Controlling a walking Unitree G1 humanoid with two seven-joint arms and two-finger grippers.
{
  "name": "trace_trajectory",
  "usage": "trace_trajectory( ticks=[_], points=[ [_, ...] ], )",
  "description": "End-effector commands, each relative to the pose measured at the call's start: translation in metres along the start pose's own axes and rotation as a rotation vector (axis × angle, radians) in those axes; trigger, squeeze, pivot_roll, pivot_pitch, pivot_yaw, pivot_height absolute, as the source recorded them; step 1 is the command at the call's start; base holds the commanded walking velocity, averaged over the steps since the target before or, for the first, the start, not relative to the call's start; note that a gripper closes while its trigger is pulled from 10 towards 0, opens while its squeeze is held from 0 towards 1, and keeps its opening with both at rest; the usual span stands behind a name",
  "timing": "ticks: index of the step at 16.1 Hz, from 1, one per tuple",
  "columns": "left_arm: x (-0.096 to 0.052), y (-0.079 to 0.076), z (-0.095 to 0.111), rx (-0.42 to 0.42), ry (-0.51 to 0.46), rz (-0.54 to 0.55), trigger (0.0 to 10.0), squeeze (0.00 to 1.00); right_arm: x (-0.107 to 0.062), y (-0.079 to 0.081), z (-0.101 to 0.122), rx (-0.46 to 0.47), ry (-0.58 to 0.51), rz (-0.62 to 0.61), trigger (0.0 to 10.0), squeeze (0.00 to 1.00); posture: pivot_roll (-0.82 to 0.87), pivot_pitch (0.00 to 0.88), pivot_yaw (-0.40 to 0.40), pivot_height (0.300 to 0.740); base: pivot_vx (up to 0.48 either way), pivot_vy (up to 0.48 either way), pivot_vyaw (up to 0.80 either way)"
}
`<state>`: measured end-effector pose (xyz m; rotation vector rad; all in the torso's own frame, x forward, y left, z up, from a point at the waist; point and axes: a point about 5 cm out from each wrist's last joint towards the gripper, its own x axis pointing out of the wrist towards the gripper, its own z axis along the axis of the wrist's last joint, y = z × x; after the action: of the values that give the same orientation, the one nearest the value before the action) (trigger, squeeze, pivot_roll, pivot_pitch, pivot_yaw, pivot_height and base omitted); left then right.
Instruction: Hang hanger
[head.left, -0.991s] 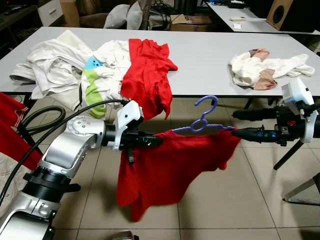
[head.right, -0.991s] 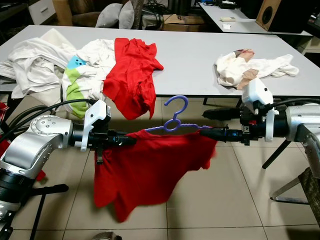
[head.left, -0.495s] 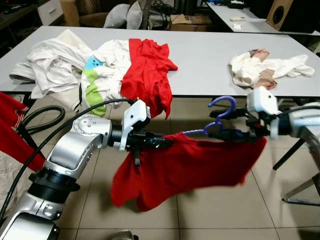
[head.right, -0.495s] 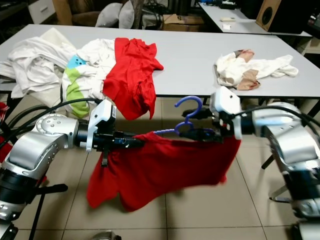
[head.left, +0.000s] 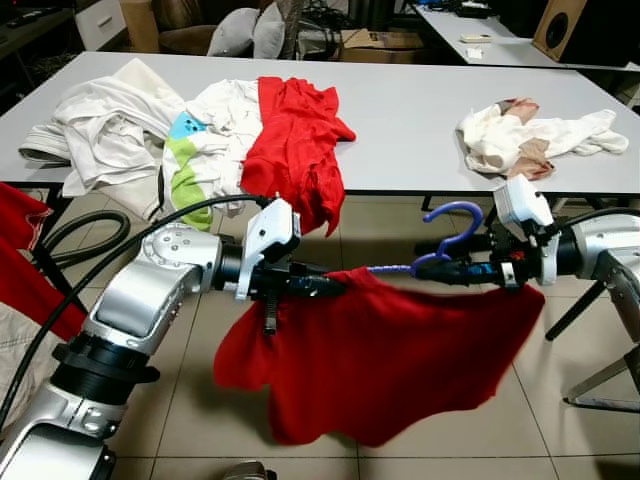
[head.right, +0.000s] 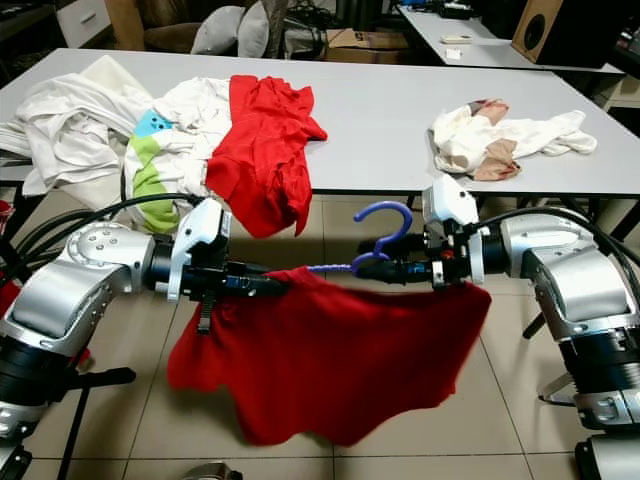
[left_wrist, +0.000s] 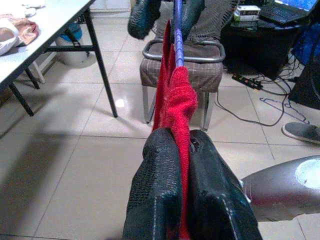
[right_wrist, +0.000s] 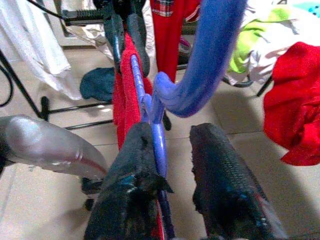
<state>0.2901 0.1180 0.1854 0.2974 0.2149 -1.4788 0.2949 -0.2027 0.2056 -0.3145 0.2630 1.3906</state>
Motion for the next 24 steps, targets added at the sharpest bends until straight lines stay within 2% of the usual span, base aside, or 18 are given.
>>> trace_trajectory(
  ticks=[1, 6, 8, 11, 12, 13, 14, 17, 18, 19, 21, 23, 24],
  points=[
    [0.001, 0.003, 0.017, 0.080, -0.023, -0.017, 0.0, 0.00, 0.000, 0.001, 0.006, -0.007, 0.001, 0.038, 0.0, 0.00, -0.04, 0.000, -0.040, 0.740, 0.000, 0.000, 0.00],
    [0.002, 0.006, 0.020, 0.090, -0.037, -0.017, 0.0, 0.00, -0.001, 0.000, 0.006, 0.005, 0.013, 0.042, 0.0, 0.00, -0.04, 0.000, -0.036, 0.740, 0.000, 0.000, 0.00],
    [0.000, 0.006, 0.021, 0.086, -0.052, -0.012, 0.0, 0.00, -0.002, -0.002, 0.001, 0.014, 0.059, -0.010, 0.0, 0.00, -0.04, 0.000, -0.034, 0.740, 0.000, 0.000, 0.00],
    [-0.002, 0.006, 0.022, 0.083, -0.064, -0.012, 0.0, 0.00, -0.002, 0.003, 0.006, 0.040, -0.011, 0.016, 0.0, 0.00, -0.04, 0.000, -0.034, 0.740, 0.000, 0.000, 0.00],
    [-0.002, 0.007, 0.022, 0.066, -0.072, 0.002, 10.0, 0.00, 0.001, 0.005, 0.007, 0.032, -0.042, 0.023, 0.0, 0.00, -0.04, 0.000, -0.034, 0.740, 0.000, 0.000, 0.00],
    [-0.002, 0.007, 0.023, 0.037, -0.101, -0.018, 10.0, 0.20, 0.004, 0.006, 0.007, 0.040, -0.071, 0.010, 0.0, 0.00, -0.04, 0.000, -0.034, 0.740, 0.000, 0.000, 0.00],
    [-0.003, 0.007, 0.025, 0.028, -0.122, -0.033, 10.0, 1.00, 0.005, 0.008, 0.006, 0.057, -0.070, 0.002, 0.0, 0.00, -0.04, 0.000, -0.032, 0.740, 0.000, 0.000, 0.00],
    [-0.009, 0.004, 0.029, 0.040, -0.168, -0.050, 10.0, 1.00, 0.003, 0.014, -0.001, 0.079, -0.033, -0.023, 0.0, 0.00, -0.04, 0.000, -0.030, 0.740, 0.000, 0.000, 0.00],
    [-0.013, 0.002, 0.029, 0.041, -0.173, -0.053, 10.0, 0.57, 0.001, 0.017, -0.006, 0.096, -0.015, -0.034, 0.0, 0.00, -0.04, 0.000, -0.028, 0.740, 0.000, 0.000, 0.00],
    [-0.017, -0.001, 0.027, 0.034, -0.171, -0.066, 10.0, 0.00, 0.001, 0.021, -0.009, 0.104, -0.010, -0.044, 0.0, 0.00, -0.04, 0.000, -0.023, 0.740, 0.000, 0.000, 0.00],
    [-0.021, -0.003, 0.025, 0.008, -0.173, -0.074, 10.0, 0.00, 0.004, 0.026, -0.012, 0.116, -0.008, -0.062, 0.0, 0.00, -0.04, 0.000, -0.020, 0.740, 0.000, 0.000, 0.00],
    [-0.024, -0.002, 0.019, -0.020, -0.202, 0.051, 10.0, 0.00, 0.011, 0.030, -0.028, 0.164, 0.022, -0.189, 0.0, 0.00, -0.04, 0.000, -0.018, 0.740, 0.000, 0.000, 0.00],
    [-0.026, 0.002, 0.010, -0.067, -0.198, 0.233, 10.0, 0.00, 0.016, 0.026, -0.041, 0.180, 0.012, -0.379, 0.0, 0.00, -0.03, 0.000, -0.022, 0.740, 0.000, 0.000, 0.00]
  ],
)
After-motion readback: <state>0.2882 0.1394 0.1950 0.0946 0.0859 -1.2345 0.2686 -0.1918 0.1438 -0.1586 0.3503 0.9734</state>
